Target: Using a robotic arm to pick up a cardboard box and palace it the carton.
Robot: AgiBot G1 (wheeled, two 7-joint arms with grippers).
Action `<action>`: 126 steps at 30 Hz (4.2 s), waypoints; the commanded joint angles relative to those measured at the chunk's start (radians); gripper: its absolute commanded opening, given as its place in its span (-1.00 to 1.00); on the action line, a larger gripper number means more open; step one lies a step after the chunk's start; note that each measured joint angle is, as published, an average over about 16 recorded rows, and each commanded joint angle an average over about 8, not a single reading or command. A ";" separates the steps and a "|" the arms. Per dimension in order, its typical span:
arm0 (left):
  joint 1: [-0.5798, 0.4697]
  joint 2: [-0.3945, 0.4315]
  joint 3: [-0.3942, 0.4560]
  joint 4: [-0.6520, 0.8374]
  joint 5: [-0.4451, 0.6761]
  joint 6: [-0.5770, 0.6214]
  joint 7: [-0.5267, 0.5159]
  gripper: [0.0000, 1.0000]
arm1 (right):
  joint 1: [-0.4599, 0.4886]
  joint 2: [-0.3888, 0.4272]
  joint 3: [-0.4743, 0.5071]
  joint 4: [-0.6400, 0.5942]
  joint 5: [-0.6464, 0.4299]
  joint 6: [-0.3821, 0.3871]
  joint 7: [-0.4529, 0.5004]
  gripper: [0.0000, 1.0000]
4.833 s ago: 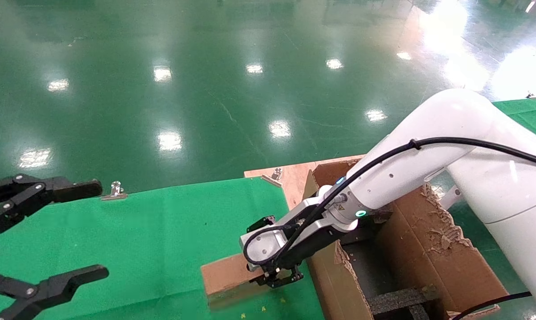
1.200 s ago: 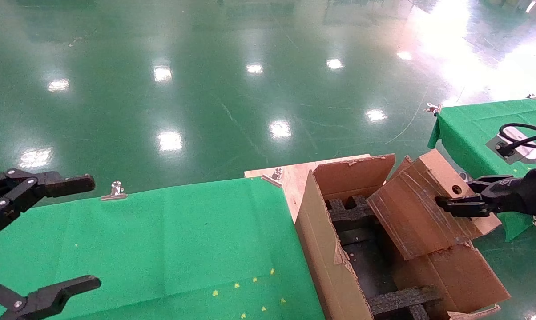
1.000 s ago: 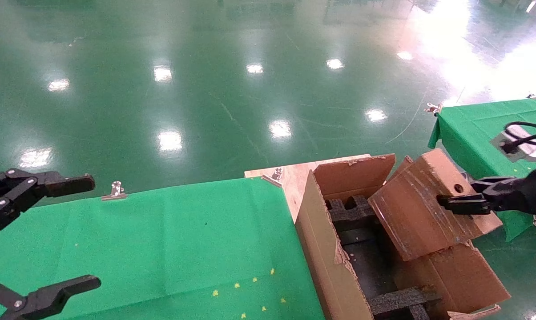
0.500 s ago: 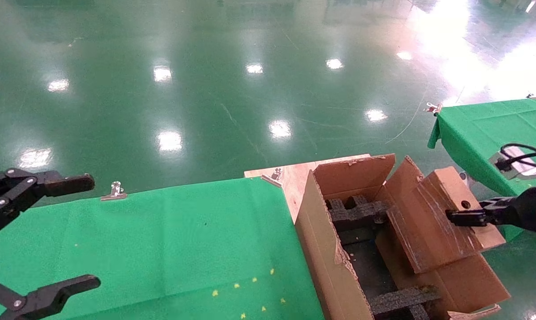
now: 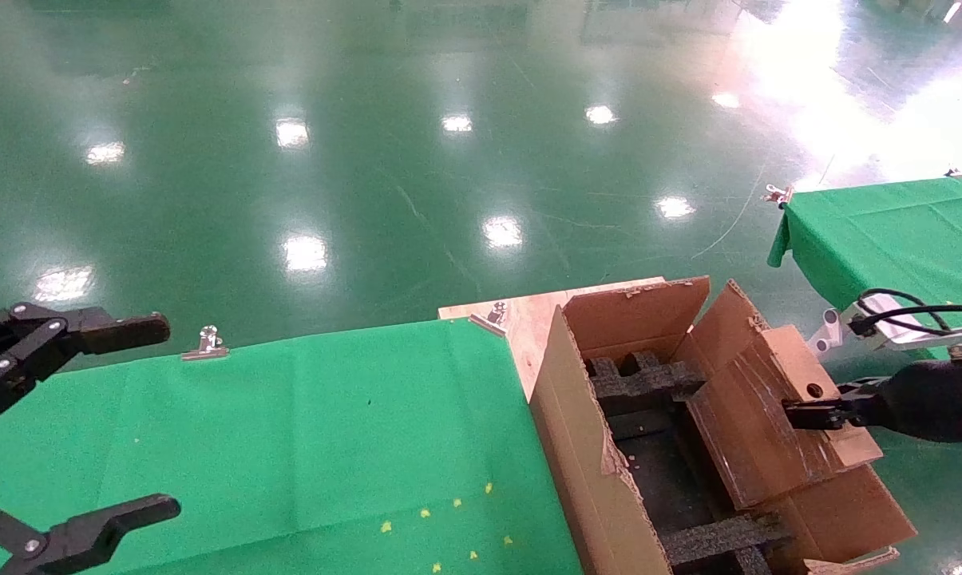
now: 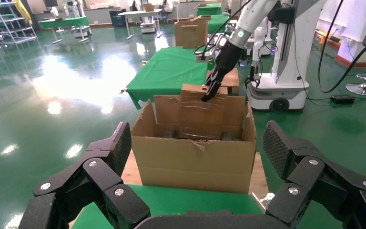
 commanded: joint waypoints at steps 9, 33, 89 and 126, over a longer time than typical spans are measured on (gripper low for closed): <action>0.000 0.000 0.001 0.000 0.000 0.000 0.000 1.00 | -0.123 -0.058 -0.035 -0.016 0.058 0.135 0.039 -1.00; 0.000 -0.001 0.002 0.000 -0.001 -0.001 0.001 1.00 | -0.413 -0.274 0.010 -0.281 0.276 0.221 -0.106 -1.00; -0.001 -0.002 0.005 0.001 -0.003 -0.002 0.002 1.00 | -0.498 -0.405 0.084 -0.523 0.378 0.155 -0.245 1.00; -0.001 -0.002 0.006 0.001 -0.005 -0.003 0.003 1.00 | -0.151 -0.271 0.346 -0.115 0.726 -0.378 -0.429 1.00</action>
